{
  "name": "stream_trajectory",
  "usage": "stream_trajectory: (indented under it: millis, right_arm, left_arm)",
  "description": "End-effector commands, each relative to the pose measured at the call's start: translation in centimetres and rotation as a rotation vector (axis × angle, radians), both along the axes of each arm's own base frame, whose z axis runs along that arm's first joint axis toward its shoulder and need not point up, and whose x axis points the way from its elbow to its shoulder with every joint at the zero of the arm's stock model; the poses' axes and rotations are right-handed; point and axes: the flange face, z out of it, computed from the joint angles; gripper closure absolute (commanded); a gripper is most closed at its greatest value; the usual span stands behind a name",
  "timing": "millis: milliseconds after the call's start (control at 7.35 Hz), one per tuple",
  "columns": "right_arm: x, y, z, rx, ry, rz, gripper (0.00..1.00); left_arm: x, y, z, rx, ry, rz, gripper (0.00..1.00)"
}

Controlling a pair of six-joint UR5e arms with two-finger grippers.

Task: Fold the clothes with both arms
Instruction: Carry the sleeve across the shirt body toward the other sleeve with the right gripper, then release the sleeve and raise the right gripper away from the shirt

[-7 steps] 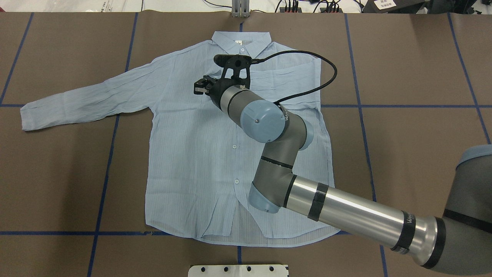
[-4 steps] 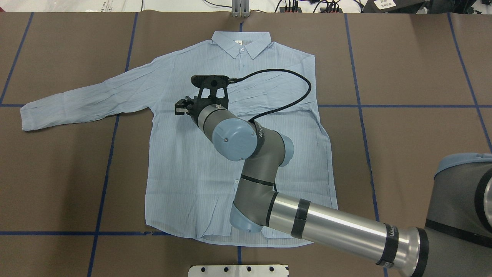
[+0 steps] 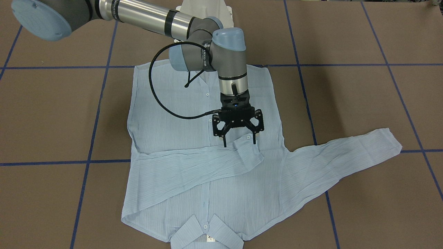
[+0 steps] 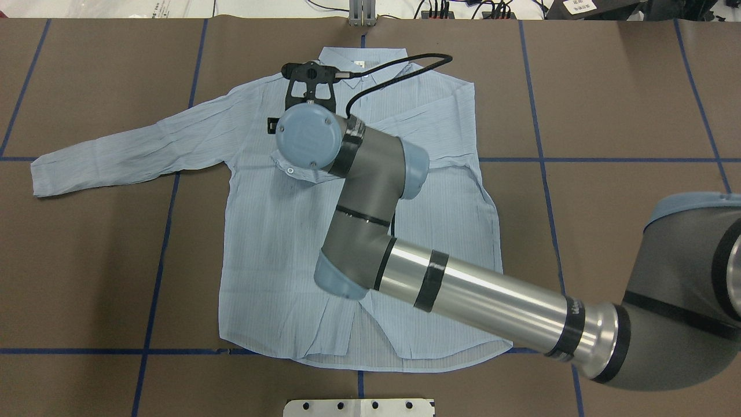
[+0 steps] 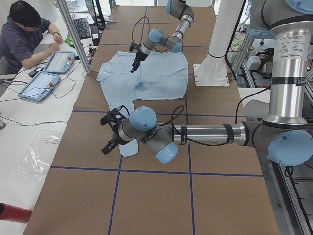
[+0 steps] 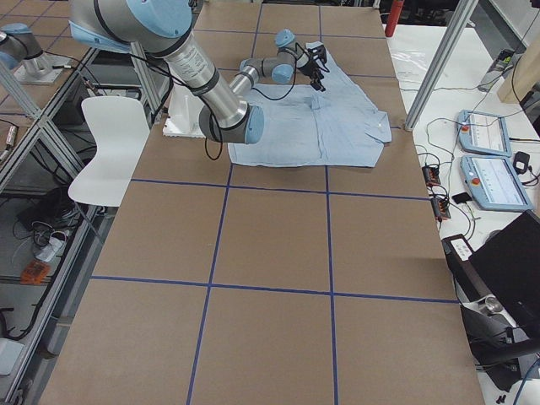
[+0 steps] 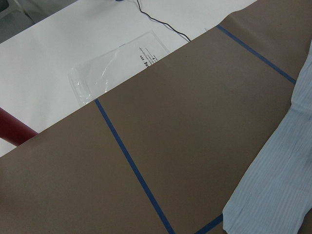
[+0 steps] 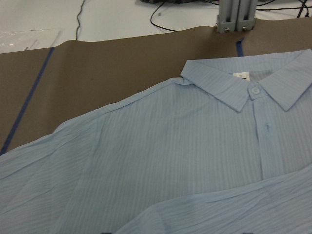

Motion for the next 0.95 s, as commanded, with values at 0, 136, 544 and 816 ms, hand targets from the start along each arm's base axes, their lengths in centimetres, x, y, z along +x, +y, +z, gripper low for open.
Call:
stream_trajectory:
  millis: [0,136,544,816]
  right_arm:
    - [10.1,-7.0,5.0,-0.140,0.053,-0.098,0.00]
    - [15.4,-7.2,8.2,-0.112,0.134,-0.180,0.00]
    - [37.2,-7.9,16.7,-0.091,0.136,-0.367,0.00]
    - [47.7,-8.3,24.0,-0.032,0.155,-0.470,0.00]
  left_arm:
    - [0.6,0.3,-0.8,0.076,0.014,0.001,0.00]
    - [3.0,0.1,-0.4,0.064,0.017,0.046,0.00]
    - [12.8,0.5,0.3,-0.181,0.252,-0.053,0.00]
    - [18.6,1.3,2.7,-0.276,0.319,-0.191,0.11]
